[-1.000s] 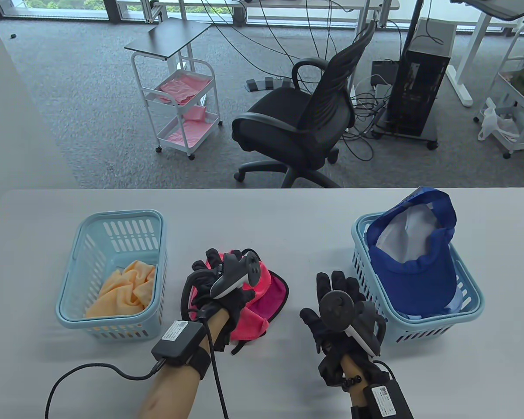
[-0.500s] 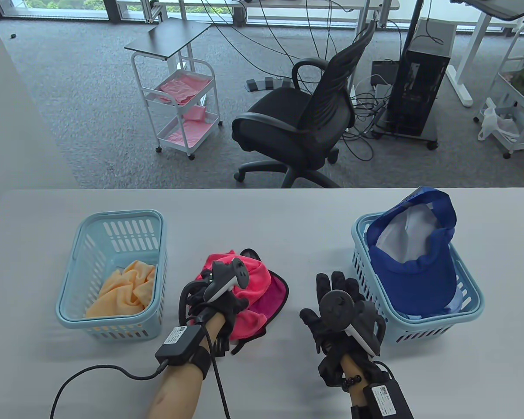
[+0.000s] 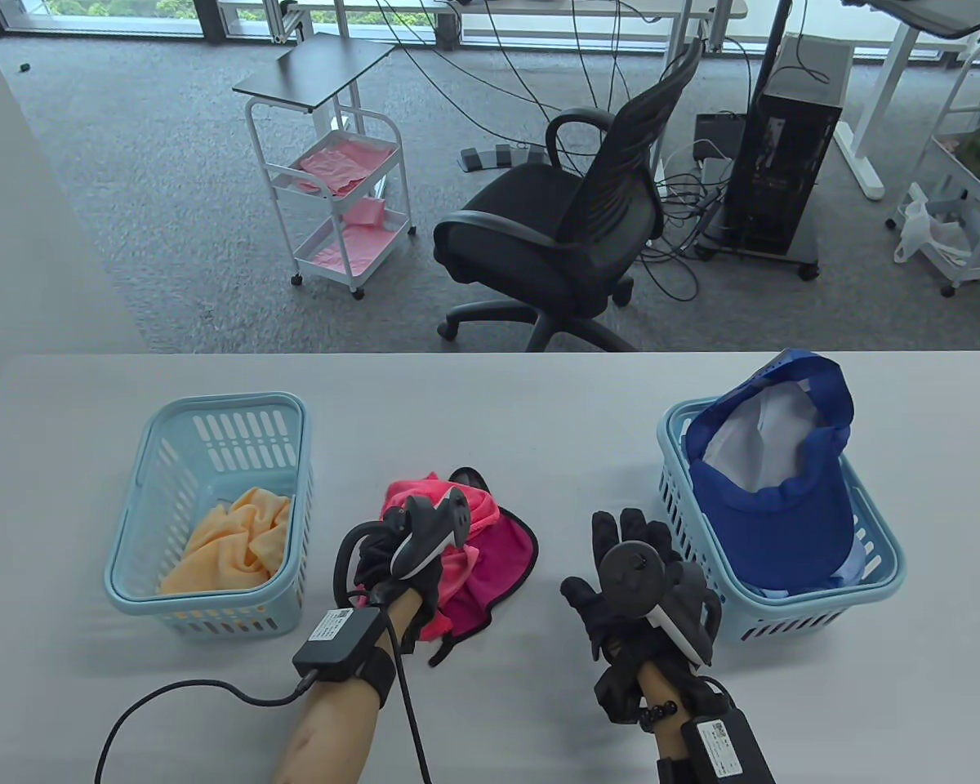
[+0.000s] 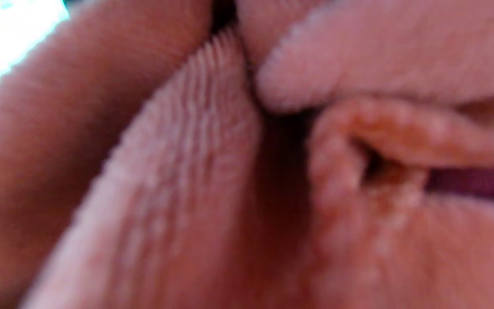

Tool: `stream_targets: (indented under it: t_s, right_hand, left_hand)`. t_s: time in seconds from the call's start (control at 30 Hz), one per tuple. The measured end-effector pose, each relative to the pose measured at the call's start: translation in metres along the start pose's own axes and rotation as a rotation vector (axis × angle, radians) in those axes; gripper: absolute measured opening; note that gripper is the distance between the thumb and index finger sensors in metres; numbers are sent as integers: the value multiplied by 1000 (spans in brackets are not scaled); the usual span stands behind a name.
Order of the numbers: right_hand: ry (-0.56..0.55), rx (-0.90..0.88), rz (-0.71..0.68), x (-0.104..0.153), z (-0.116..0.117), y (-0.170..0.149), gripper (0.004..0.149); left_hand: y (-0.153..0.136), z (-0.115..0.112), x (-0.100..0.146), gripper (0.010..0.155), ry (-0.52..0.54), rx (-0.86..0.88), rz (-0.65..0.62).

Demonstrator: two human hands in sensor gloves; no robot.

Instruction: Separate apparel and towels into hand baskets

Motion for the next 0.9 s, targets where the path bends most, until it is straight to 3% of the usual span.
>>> stream_targets:
  t_s: [0.2, 0.43, 0.67, 0.9]
  right_hand:
    - [-3, 3, -1, 0, -1, 0, 84]
    - [-6, 3, -2, 0, -1, 0, 84]
    - [-9, 5, -1, 0, -2, -1, 84]
    - [-12, 7, -7, 0, -2, 0, 84]
  left_hand:
    - [-3, 28, 16, 53, 64, 21, 3]
    - [-14, 84, 46, 54, 187, 97, -7]
    - [-46, 154, 84, 56, 331, 145, -3]
    - [-93, 205, 120, 56, 468, 110, 69]
Point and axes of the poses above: the tracker on the back of each hand, its own y axis roughly to the thumb side, its own x axis roughly from the fingertips to the wrist, z = x × y, the point moved 4 cm from there along -x, roughly from the wrist to the fingertips, and after that the axes turned 13 degrees about -y, right-handed, at the moved point
